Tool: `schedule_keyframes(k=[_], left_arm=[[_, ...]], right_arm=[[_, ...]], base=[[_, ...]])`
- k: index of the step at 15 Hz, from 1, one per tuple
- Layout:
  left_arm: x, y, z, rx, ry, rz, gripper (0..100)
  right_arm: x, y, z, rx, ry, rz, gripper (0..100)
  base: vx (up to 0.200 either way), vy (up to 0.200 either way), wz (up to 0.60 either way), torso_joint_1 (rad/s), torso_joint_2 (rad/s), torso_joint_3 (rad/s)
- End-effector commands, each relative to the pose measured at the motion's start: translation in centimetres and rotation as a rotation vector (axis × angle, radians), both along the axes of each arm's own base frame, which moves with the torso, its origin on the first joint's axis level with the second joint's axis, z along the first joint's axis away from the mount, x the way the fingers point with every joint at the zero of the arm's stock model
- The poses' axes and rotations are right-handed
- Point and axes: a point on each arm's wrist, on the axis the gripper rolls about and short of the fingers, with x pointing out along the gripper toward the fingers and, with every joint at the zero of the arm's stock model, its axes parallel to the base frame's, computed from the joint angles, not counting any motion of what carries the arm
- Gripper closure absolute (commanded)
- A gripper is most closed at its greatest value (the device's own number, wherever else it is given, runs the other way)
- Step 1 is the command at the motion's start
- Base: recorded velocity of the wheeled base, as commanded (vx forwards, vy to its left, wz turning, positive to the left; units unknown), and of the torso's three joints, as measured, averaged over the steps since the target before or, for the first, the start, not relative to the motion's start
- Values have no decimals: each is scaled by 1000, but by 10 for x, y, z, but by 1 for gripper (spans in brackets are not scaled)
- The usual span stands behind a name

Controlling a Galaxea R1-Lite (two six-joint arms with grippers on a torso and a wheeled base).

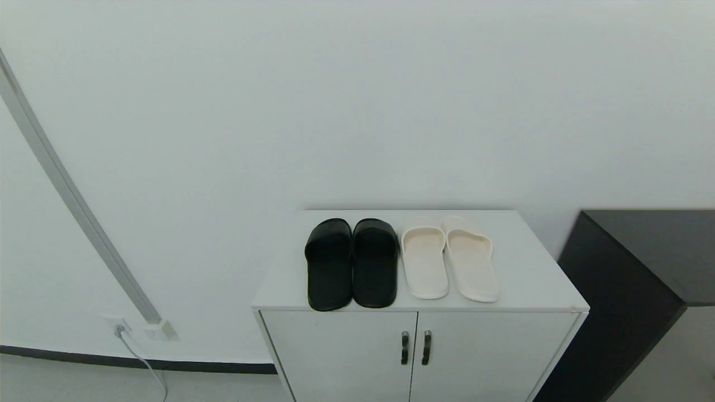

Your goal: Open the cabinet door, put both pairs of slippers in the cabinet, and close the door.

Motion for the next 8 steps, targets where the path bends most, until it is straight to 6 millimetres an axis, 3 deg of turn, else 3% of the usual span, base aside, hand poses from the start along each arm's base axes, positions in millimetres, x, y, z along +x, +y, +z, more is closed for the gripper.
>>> schedule_keyframes(k=[1,8], left_arm=[[0,0,0,0,1,-1,100],[0,0,0,-6,3,2,100]], right_arm=[[0,0,0,-1,0,3,0],[0,0,1,-8,-4,-20,0]], base=[[0,0,0,0,0,0],[0,0,0,0,0,0]])
